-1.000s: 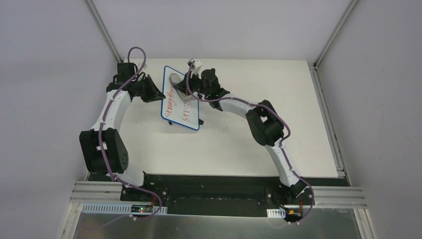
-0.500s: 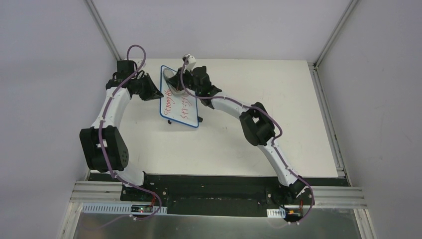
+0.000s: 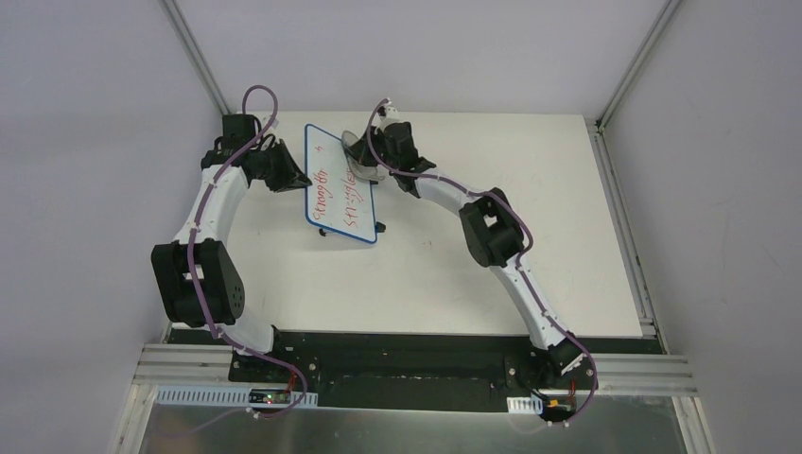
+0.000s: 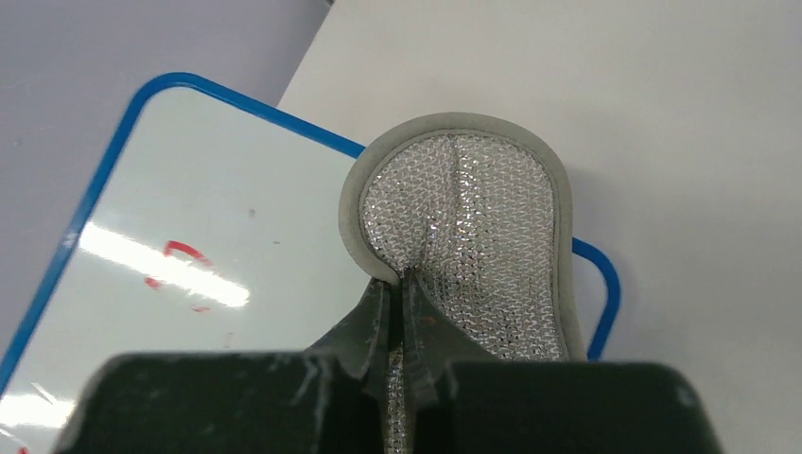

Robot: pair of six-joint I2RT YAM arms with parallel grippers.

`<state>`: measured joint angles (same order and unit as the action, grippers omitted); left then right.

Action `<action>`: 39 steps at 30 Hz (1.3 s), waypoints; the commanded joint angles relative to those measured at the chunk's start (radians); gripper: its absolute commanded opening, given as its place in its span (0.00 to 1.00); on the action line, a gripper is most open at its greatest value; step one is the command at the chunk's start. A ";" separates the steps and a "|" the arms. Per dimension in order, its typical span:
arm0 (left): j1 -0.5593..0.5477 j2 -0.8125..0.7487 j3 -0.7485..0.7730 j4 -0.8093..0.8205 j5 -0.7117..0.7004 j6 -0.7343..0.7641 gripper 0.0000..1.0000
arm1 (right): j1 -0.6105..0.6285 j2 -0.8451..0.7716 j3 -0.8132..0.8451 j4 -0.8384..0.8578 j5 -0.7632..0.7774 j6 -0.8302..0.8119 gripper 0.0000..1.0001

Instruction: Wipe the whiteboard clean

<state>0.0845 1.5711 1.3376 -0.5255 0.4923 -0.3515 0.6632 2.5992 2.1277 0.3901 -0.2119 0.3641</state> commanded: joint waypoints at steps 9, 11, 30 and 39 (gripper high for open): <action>-0.007 0.045 0.021 -0.053 -0.035 0.039 0.00 | 0.166 -0.062 0.092 0.047 -0.094 0.035 0.00; -0.007 0.042 0.018 -0.050 -0.038 0.039 0.00 | 0.155 -0.035 0.114 0.030 -0.080 0.043 0.00; -0.018 0.038 0.020 -0.053 -0.032 0.038 0.00 | 0.144 -0.018 0.147 -0.084 -0.082 -0.001 0.00; -0.021 0.043 0.020 -0.050 -0.028 0.038 0.00 | 0.197 -0.024 0.203 -0.017 -0.134 -0.082 0.00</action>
<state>0.0849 1.5841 1.3506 -0.5552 0.4877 -0.3511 0.7864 2.5931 2.2742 0.3569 -0.2440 0.3073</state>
